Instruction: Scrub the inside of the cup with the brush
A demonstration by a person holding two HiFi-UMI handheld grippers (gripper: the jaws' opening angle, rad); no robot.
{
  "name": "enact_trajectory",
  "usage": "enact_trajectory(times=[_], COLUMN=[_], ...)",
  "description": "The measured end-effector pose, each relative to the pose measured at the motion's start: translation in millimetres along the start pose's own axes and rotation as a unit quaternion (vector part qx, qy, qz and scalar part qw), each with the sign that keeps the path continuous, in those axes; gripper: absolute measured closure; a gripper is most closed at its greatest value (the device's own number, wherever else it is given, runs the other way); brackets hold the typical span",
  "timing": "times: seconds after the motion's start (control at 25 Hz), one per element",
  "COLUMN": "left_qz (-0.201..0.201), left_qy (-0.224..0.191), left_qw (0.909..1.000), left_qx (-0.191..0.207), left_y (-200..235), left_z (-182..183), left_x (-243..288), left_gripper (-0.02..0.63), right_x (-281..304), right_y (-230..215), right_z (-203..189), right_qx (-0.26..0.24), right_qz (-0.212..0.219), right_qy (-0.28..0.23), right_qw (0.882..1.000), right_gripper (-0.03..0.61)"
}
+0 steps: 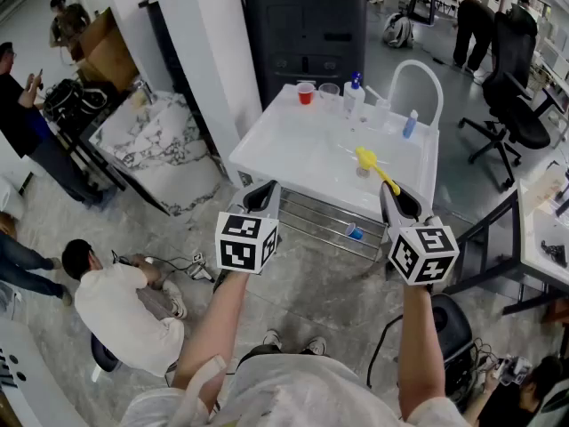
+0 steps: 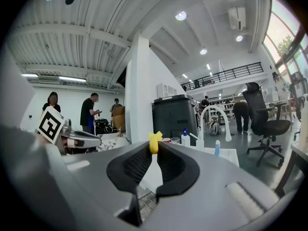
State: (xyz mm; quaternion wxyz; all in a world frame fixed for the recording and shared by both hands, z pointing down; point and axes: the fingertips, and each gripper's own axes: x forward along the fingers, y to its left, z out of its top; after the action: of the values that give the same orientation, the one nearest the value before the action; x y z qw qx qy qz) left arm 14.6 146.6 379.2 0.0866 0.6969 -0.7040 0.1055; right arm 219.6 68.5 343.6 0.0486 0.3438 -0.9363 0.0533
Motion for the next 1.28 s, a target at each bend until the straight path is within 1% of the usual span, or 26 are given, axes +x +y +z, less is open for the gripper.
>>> enact_trajectory(times=[0.2,0.44,0.76,1.0,1.04,1.2,1.28], left_qz=[0.002,-0.011,-0.028,-0.038,-0.040,-0.049,-0.056], left_qy=[-0.002,-0.012,-0.017,-0.022,-0.023,-0.026,-0.025], left_qw=[1.0000,0.9999,0.9995,0.9990,0.9989,0.9984,0.9981], left_qx=[0.005,0.002,-0.001,0.000,0.000,0.000,0.001], left_y=[-13,-28,-38,-31,-27,-10,0], left_z=[4,10,16,20,21,27,27], left_x=[6,18,51,81,87,118,133], left_gripper=[0.611,0.609,0.607,0.569,0.569,0.525,0.518], right_x=[-8,-12,-9,12,17,45,61], right_y=[-17,-33,-53,-63,-64,-72,-75], right_z=[-2,-3,-5,-6,-6,-4,-7], right_qx=[0.023,0.026,0.027,0.024,0.024,0.024,0.026], right_qz=[-0.005,-0.009,-0.014,-0.017,-0.018,-0.027,-0.033], right_qy=[-0.003,-0.003,-0.007,-0.004,-0.004,-0.002,0.001], right_qw=[1.000,1.000,1.000,1.000,1.000,0.999,0.999], right_gripper=[0.543,0.543,0.543,0.544,0.543,0.545,0.543])
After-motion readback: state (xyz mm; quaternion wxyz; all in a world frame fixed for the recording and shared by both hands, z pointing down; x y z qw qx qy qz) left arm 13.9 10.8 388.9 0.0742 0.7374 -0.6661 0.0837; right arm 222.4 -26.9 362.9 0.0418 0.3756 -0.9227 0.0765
